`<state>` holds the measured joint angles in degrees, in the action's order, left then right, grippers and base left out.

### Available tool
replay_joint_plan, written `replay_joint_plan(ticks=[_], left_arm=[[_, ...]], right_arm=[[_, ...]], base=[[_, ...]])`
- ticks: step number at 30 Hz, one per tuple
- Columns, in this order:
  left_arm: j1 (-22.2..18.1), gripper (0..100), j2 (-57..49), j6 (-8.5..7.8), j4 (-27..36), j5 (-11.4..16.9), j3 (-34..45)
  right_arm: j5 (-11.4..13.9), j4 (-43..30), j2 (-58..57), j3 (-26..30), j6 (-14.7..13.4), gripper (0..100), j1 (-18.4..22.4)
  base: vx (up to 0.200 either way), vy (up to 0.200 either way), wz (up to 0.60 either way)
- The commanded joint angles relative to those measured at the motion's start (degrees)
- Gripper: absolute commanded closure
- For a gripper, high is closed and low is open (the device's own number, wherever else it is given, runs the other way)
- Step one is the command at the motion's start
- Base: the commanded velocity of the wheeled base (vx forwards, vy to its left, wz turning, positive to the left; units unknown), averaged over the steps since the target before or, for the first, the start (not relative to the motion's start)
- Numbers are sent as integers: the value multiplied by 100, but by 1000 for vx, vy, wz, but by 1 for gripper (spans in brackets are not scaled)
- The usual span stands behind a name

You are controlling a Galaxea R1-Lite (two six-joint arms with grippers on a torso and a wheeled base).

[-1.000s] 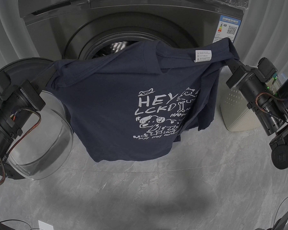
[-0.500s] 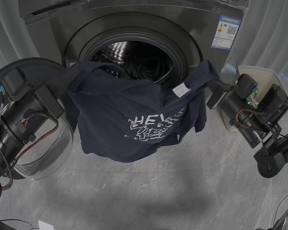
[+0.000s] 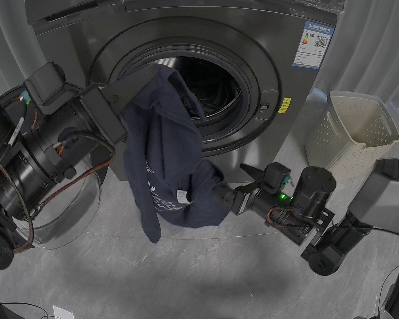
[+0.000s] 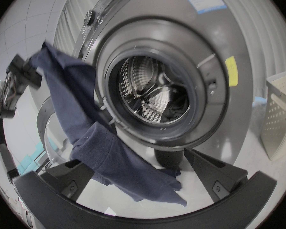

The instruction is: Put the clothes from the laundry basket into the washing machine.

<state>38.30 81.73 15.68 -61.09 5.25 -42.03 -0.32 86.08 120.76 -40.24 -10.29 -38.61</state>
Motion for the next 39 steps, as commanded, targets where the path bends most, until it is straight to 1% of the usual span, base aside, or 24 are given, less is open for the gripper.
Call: replay_joint_plan(ticks=[1, 8, 9, 10, 11, 15, 16, 17, 20, 23, 24, 27, 29, 32, 37, 38, 39], left_arm=[[213, 100, 45, 6, -26, 11, 11], [257, 100, -104, -3, -35, 20, 213], [257, 100, -104, -3, -35, 20, 213], [292, 100, -139, -3, -35, 20, 266], [301, 100, -139, -3, -35, 20, 283], [318, 100, -131, -12, -26, 20, 310], [318, 100, -131, -12, -26, 20, 310], [318, 100, -95, -12, -26, 20, 292], [336, 100, -60, -21, -26, 37, 257], [362, 100, -43, -21, -26, 116, 257], [371, 100, -25, -21, -26, 151, 266], [468, 100, 10, -21, -35, 151, 283], [520, 100, 10, -21, -35, 151, 283], [591, 100, 1, -21, -44, 169, 275], [652, 100, -51, 23, -96, 186, 275], [652, 100, -51, 23, -96, 186, 275], [652, 100, -69, 41, -114, 204, 275]], right_arm=[[40, 49, 712, -239, 53, 0, -244], [49, 49, 1116, -889, 71, 0, -244], [49, 49, 1116, -889, 71, 0, -244], [76, 58, 1248, -1082, 71, 0, -253], [93, 58, 1301, -1153, 71, 0, -261], [207, 67, 1521, -1346, 115, 0, -463], [207, 67, 1521, -1346, 115, 0, -463], [216, 76, 1635, -1408, 124, 0, -622], [207, 76, 1758, -1487, 132, 0, -797], [207, 67, 1837, -1610, 132, 0, -877], [199, 58, 1890, -1759, 132, 0, -903], [155, -3, 2039, -2322, 115, 0, -850], [146, -30, 2118, -2594, 115, 0, -789], [146, -118, 2233, -2884, 115, 0, -692], [146, -285, 2584, -3403, 141, 0, -578], [146, -293, 2602, -3420, 141, 0, -578], [146, -328, 2734, -3631, 141, 0, -551]], base=[[0, 0, 0], [0, 0, 0], [0, 0, 0], [0, 0, 0], [0, 0, 0], [0, 0, 0], [0, 0, 0], [0, 0, 0], [0, 0, 0], [0, 0, 0], [0, 0, 0], [0, 0, 0], [0, 0, 0], [0, 0, 0], [0, 0, 0], [0, 0, 0], [0, 0, 0]])
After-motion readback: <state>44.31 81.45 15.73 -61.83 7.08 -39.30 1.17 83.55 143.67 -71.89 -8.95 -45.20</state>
